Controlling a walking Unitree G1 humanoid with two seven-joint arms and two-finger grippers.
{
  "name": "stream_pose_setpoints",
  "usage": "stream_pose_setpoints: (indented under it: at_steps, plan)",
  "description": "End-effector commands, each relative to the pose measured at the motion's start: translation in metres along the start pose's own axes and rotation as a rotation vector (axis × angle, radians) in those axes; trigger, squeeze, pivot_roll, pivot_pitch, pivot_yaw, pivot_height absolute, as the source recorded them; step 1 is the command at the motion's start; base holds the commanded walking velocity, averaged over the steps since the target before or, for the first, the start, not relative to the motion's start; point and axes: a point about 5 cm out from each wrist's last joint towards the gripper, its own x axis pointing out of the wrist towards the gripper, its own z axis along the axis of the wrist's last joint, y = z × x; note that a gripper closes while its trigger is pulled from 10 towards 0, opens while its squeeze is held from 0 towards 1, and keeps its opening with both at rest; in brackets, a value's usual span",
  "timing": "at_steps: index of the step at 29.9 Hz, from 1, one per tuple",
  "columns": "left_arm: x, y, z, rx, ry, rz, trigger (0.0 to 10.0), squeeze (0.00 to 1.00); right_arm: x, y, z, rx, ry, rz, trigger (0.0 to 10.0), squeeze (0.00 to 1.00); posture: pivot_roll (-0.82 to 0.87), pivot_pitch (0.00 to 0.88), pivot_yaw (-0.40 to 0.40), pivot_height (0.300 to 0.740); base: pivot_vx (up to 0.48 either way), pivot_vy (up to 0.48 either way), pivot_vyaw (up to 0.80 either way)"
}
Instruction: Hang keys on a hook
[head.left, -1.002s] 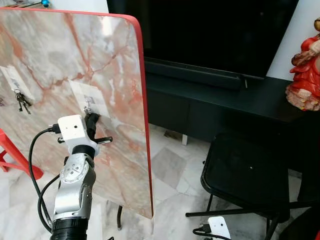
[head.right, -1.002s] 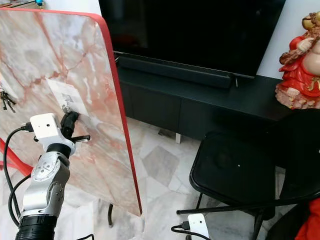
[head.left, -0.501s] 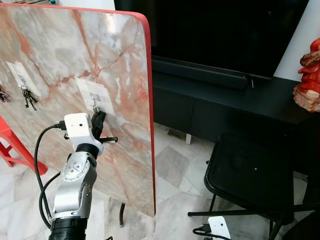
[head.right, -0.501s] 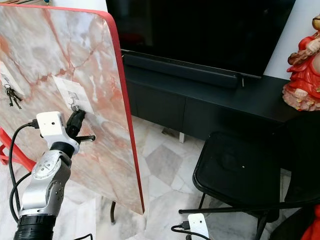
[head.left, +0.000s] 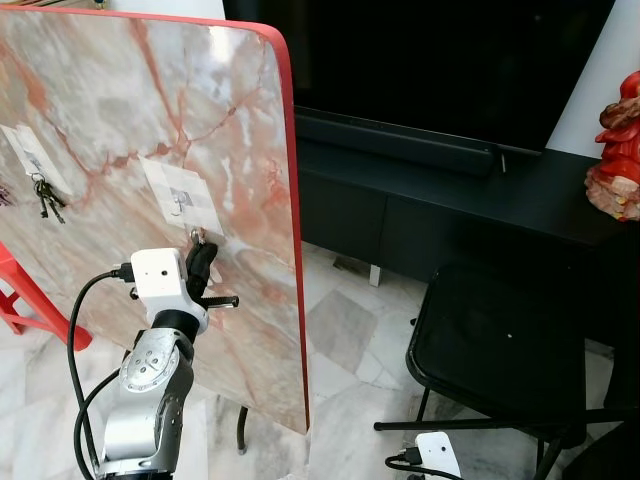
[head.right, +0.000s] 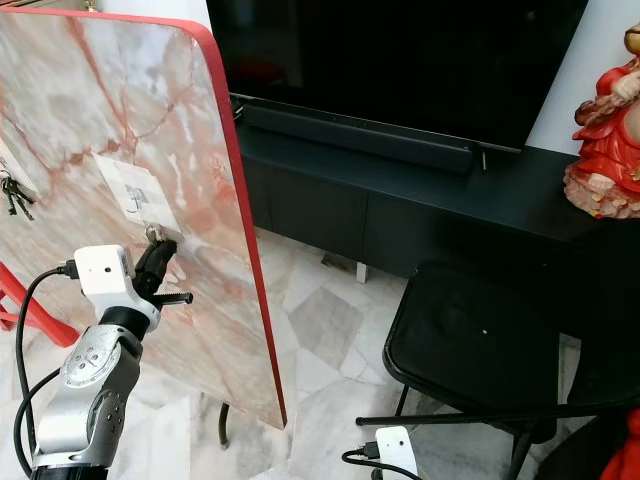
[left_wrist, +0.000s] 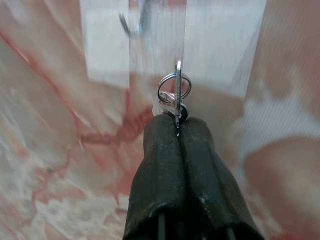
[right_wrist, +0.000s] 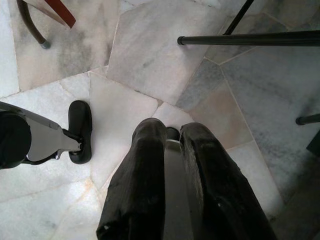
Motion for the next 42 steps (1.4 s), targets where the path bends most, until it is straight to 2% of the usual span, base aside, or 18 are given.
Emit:
stream_pose_setpoints:
  at_steps: [1, 5, 7, 11, 15, 17, 26, 32, 38, 42]
  plan:
    - [-0.001, 0.002, 0.007, 0.007, -0.023, 0.023, 10.0, 0.0, 0.0, 0.0, 0.002, 0.0, -0.008, 0.0, 10.0, 0.0, -0.03, 0.0, 0.013, 0.716, 0.0, 0.0, 0.0]
    - [-0.002, 0.01, 0.011, 0.032, -0.041, 0.094, 10.0, 0.0, 0.0, 0.0, 0.002, -0.001, -0.008, 0.001, 10.0, 0.0, -0.03, 0.0, 0.013, 0.716, 0.0, 0.0, 0.0]
    - [-0.002, 0.015, 0.014, 0.103, -0.054, 0.148, 10.0, 0.0, 0.0, 0.0, 0.002, -0.001, -0.007, 0.003, 10.0, 0.0, -0.03, 0.0, 0.012, 0.716, 0.0, 0.0, 0.0]
    - [-0.002, 0.021, 0.011, 0.159, -0.027, 0.223, 10.0, 0.0, 0.0, 0.0, 0.002, -0.002, -0.007, 0.005, 10.0, 0.0, -0.03, 0.0, 0.013, 0.716, 0.0, 0.0, 0.0]
    - [-0.004, 0.022, 0.009, 0.207, -0.015, 0.253, 10.0, 0.0, 0.0, 0.0, 0.002, -0.003, -0.007, 0.005, 10.0, 0.0, -0.03, 0.0, 0.015, 0.716, 0.0, 0.0, 0.0]
    - [-0.002, 0.023, 0.007, 0.256, -0.001, 0.282, 10.0, 0.0, 0.0, 0.0, 0.002, -0.003, -0.007, 0.006, 10.0, 0.0, -0.03, 0.0, 0.014, 0.716, 0.0, 0.0, 0.0]
    - [0.015, 0.023, 0.011, 0.483, 0.0, 0.304, 10.0, 0.0, 0.0, 0.002, 0.002, 0.003, -0.007, 0.01, 10.0, 0.0, -0.04, 0.0, 0.018, 0.716, 0.0, 0.0, 0.0]
    - [0.021, 0.015, 0.014, 0.576, -0.029, 0.285, 10.0, 0.0, 0.0, 0.002, 0.002, 0.002, -0.008, 0.01, 10.0, 0.0, -0.04, 0.0, 0.018, 0.716, 0.0, 0.0, 0.0]
    - [0.021, 0.01, 0.015, 0.666, -0.05, 0.27, 10.0, 0.0, 0.0, 0.002, 0.002, 0.001, -0.008, 0.01, 10.0, 0.0, -0.04, 0.0, 0.018, 0.716, 0.0, 0.0, 0.0]
    - [0.02, 0.011, 0.013, 0.671, -0.038, 0.284, 10.0, 0.0, 0.0, 0.002, 0.002, 0.001, -0.009, 0.01, 10.0, 0.0, -0.04, 0.0, 0.017, 0.716, 0.0, 0.0, 0.0]
